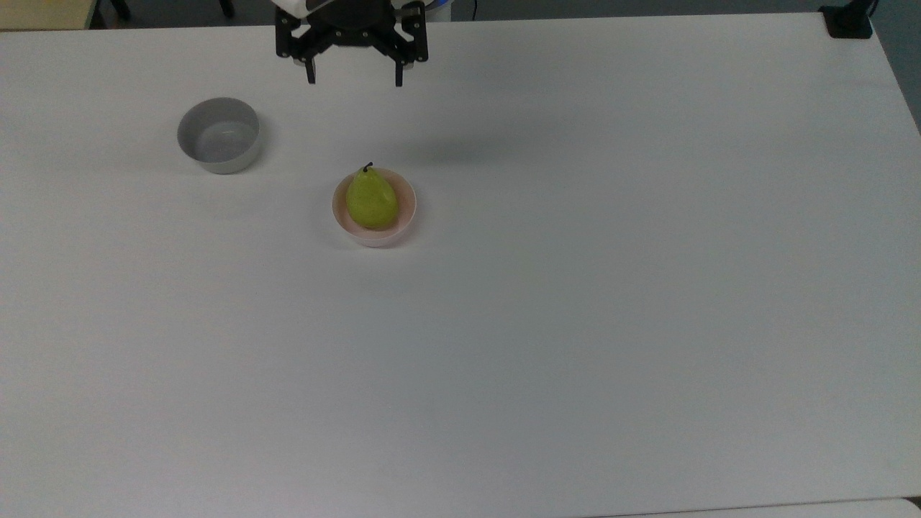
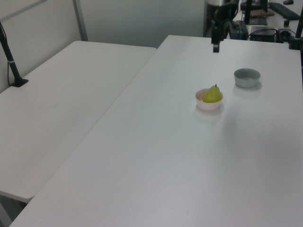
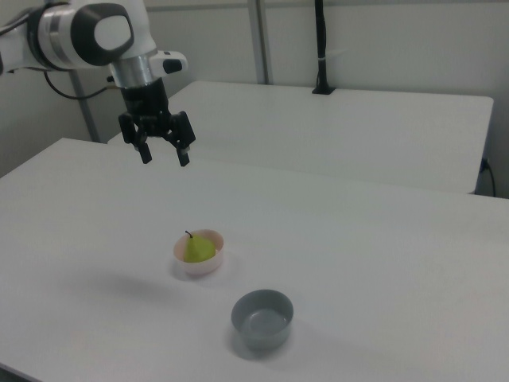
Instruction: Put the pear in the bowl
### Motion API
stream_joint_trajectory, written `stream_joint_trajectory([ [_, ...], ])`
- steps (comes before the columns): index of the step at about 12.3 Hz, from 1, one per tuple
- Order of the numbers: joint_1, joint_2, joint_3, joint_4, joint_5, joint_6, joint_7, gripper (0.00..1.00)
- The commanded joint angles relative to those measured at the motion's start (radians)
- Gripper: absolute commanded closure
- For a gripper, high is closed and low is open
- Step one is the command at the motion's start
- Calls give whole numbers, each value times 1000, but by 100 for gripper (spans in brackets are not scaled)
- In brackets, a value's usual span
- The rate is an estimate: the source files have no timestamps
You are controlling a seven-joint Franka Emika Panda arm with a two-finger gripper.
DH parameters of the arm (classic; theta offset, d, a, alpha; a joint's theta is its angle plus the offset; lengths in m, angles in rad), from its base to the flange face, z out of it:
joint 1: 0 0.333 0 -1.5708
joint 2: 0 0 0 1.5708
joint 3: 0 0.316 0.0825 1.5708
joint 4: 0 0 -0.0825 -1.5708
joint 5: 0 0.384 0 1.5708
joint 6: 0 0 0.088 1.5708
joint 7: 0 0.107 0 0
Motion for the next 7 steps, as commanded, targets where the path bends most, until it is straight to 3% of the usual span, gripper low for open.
stream_joint_trajectory([
  [1,5,-64,-18,-14,37,-61,19,0],
  [7,11,-107,-32,-12,34,-107,80,0],
])
